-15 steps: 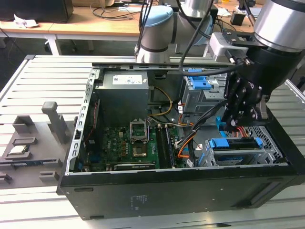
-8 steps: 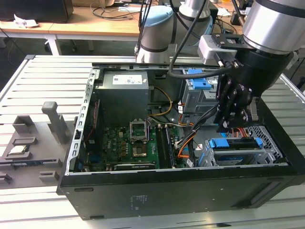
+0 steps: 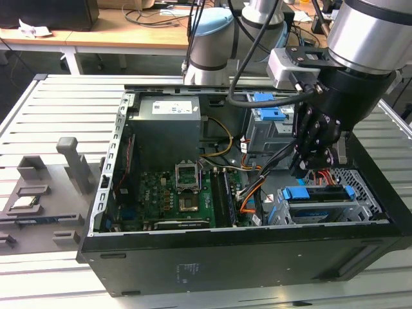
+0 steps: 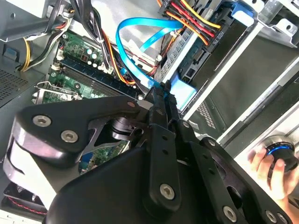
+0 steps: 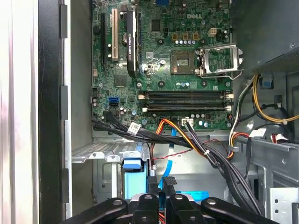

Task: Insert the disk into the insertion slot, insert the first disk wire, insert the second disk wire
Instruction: 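Insert the second disk wire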

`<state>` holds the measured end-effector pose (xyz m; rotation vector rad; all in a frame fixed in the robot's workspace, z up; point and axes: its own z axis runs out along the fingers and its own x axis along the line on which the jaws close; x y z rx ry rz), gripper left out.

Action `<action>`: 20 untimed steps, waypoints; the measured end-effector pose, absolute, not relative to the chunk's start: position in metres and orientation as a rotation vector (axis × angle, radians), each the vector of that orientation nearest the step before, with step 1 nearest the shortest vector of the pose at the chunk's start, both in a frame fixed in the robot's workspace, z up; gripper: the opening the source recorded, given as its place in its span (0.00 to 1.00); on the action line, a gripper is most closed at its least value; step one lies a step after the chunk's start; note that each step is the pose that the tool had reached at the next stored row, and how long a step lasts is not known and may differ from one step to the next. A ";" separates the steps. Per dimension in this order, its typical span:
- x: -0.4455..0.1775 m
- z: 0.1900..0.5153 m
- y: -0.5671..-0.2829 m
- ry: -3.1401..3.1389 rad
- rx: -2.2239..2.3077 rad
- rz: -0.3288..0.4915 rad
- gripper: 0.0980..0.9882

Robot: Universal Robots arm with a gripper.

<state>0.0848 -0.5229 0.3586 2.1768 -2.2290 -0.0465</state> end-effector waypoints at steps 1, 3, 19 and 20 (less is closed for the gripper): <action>0.085 0.359 -0.523 -2.229 2.177 -0.047 0.07; 0.086 0.358 -0.526 -2.228 2.174 -0.042 0.07; 0.121 0.349 -0.533 -2.215 2.160 -0.012 0.07; 0.121 0.348 -0.533 -2.215 2.160 -0.012 0.07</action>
